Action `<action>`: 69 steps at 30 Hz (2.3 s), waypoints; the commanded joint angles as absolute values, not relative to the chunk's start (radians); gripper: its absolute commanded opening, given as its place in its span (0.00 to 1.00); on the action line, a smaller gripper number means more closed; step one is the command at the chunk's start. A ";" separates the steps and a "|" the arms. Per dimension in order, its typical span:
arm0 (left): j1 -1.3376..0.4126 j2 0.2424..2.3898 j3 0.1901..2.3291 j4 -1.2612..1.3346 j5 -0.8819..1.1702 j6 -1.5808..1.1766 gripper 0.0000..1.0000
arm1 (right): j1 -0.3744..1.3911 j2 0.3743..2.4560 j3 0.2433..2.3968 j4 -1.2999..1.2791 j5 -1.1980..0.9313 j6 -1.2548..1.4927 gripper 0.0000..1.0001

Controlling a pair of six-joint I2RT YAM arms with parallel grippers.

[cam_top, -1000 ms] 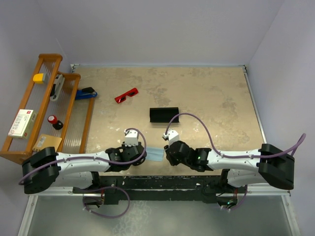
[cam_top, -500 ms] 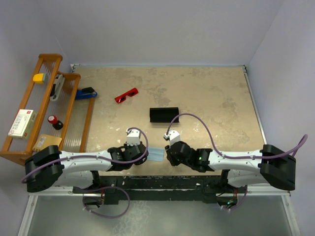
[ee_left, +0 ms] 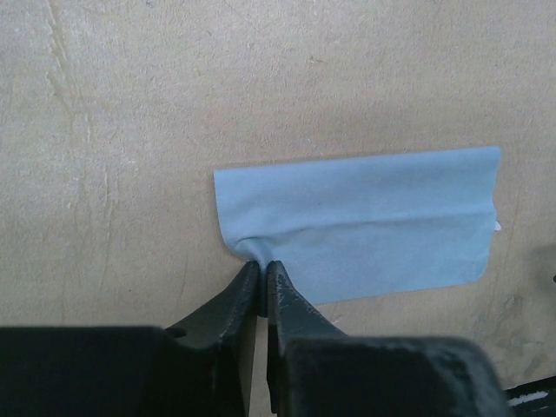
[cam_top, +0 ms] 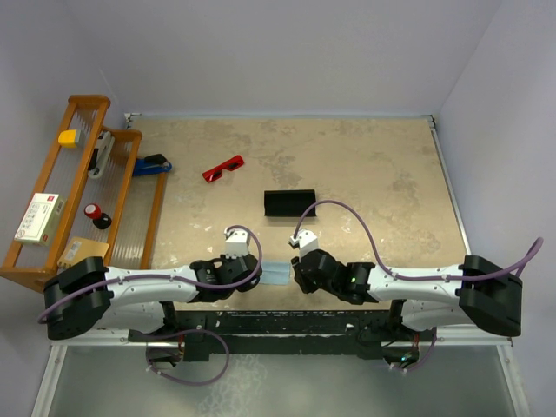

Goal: Organize the sunglasses
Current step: Fold the glasses cleaning cloth at the center of the board.

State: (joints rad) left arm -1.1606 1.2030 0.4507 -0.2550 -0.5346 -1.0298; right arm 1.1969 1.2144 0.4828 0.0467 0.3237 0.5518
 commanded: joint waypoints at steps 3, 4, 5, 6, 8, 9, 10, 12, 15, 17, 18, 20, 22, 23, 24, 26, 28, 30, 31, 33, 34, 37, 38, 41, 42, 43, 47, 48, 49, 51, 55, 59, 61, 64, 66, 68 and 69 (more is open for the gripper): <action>-1.167 1.201 0.452 -0.241 -0.503 -1.033 0.00 | 1.196 1.213 0.493 0.053 0.346 0.571 0.27; -1.167 1.200 0.451 -0.232 -0.496 -1.030 0.00 | 1.195 1.216 0.496 0.049 0.347 0.570 0.27; -1.169 1.200 0.451 -0.222 -0.491 -1.030 0.00 | 1.196 1.218 0.501 0.044 0.347 0.572 0.27; -1.169 1.201 0.452 -0.215 -0.486 -1.031 0.00 | 1.195 1.217 0.505 0.041 0.346 0.572 0.27; -1.173 1.209 0.458 -0.204 -0.481 -1.030 0.00 | 1.195 1.218 0.517 0.032 0.345 0.572 0.27; -1.176 1.212 0.459 -0.196 -0.479 -1.030 0.00 | 1.195 1.221 0.525 0.025 0.344 0.572 0.27; -1.179 1.215 0.459 -0.183 -0.476 -1.030 0.00 | 1.194 1.228 0.534 0.018 0.345 0.574 0.27; -1.183 1.224 0.456 -0.152 -0.464 -1.031 0.00 | 1.195 1.250 0.555 0.005 0.346 0.577 0.28; -1.190 1.242 0.459 -0.119 -0.453 -1.031 0.00 | 1.196 1.290 0.590 -0.020 0.368 0.594 0.30; -1.195 1.251 0.459 -0.103 -0.450 -1.030 0.00 | 1.196 1.297 0.600 -0.035 0.386 0.616 0.31; -1.197 1.256 0.457 -0.095 -0.448 -1.031 0.00 | 1.196 1.298 0.602 -0.039 0.392 0.625 0.31; -1.199 1.260 0.457 -0.083 -0.446 -1.031 0.00 | 1.195 1.298 0.603 -0.043 0.399 0.644 0.32; -1.201 1.260 0.453 -0.075 -0.444 -1.030 0.00 | 1.195 1.299 0.605 -0.054 0.416 0.667 0.33; -1.201 1.260 0.449 -0.069 -0.442 -1.029 0.00 | 1.196 1.299 0.603 -0.062 0.429 0.681 0.33; -1.202 1.259 0.446 -0.066 -0.441 -1.030 0.00 | 1.195 1.298 0.601 -0.067 0.437 0.692 0.33; -1.204 1.258 0.441 -0.058 -0.435 -1.029 0.00 | 1.196 1.295 0.592 -0.078 0.454 0.724 0.34; -1.205 1.258 0.437 -0.051 -0.433 -1.029 0.00 | 1.196 1.295 0.582 -0.078 0.455 0.745 0.35; -1.207 1.257 0.432 -0.044 -0.431 -1.028 0.00 | 1.195 1.295 0.572 -0.078 0.460 0.770 0.35; -1.209 1.255 0.429 -0.040 -0.430 -1.029 0.00 | 1.196 1.296 0.568 -0.080 0.462 0.779 0.35; -1.211 1.252 0.424 -0.031 -0.427 -1.030 0.00 | 1.195 1.298 0.560 -0.075 0.460 0.790 0.35; -1.212 1.252 0.422 -0.028 -0.427 -1.031 0.00 | 1.195 1.300 0.556 -0.072 0.459 0.795 0.35; -1.213 1.253 0.417 -0.020 -0.426 -1.033 0.00 | 1.196 1.314 0.554 -0.070 0.453 0.806 0.34; -1.214 1.253 0.416 -0.018 -0.426 -1.033 0.00 | 1.199 1.320 0.554 -0.068 0.452 0.811 0.34; -1.218 1.252 0.413 -0.011 -0.427 -1.035 0.00 | 1.208 1.335 0.550 -0.069 0.458 0.826 0.33; -1.218 1.252 0.414 -0.010 -0.426 -1.035 0.00 | 1.211 1.337 0.549 -0.069 0.459 0.831 0.33; -1.219 1.252 0.413 -0.010 -0.426 -1.035 0.00 | 1.214 1.340 0.547 -0.069 0.461 0.834 0.33; -1.222 1.254 0.413 -0.008 -0.426 -1.036 0.00 | 1.225 1.351 0.546 -0.078 0.472 0.842 0.33; -1.224 1.254 0.412 -0.008 -0.426 -1.037 0.00 | 1.225 1.354 0.546 -0.077 0.470 0.842 0.33; -1.224 1.254 0.412 -0.008 -0.428 -1.037 0.00 | 1.228 1.356 0.544 -0.075 0.470 0.844 0.33; -1.226 1.254 0.412 -0.008 -0.429 -1.039 0.00 | 1.232 1.364 0.544 -0.068 0.466 0.846 0.32; -1.229 1.253 0.411 -0.007 -0.434 -1.043 0.00 | 1.255 1.390 0.557 -0.063 0.463 0.856 0.31; -1.231 1.256 0.413 -0.005 -0.434 -1.043 0.00 | 1.270 1.418 0.569 -0.060 0.466 0.866 0.28; -1.232 1.254 0.413 -0.006 -0.435 -1.044 0.00 | 1.272 1.422 0.568 -0.064 0.471 0.874 0.27; -1.233 1.253 0.411 -0.011 -0.438 -1.046 0.00 | 1.273 1.413 0.563 -0.070 0.480 0.882 0.25; -1.235 1.252 0.410 -0.011 -0.440 -1.048 0.00 | 1.272 1.406 0.562 -0.076 0.484 0.885 0.22; -1.235 1.255 0.408 -0.011 -0.443 -1.048 0.00 | 1.272 1.399 0.562 -0.082 0.488 0.884 0.13; -1.235 1.257 0.409 -0.011 -0.443 -1.049 0.00 | 1.272 1.395 0.559 -0.083 0.491 0.886 0.11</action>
State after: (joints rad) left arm -1.2266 1.2583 0.4187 -0.0235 -0.4309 -1.0351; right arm 1.2644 1.3960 0.5686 -0.0200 0.4843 0.8539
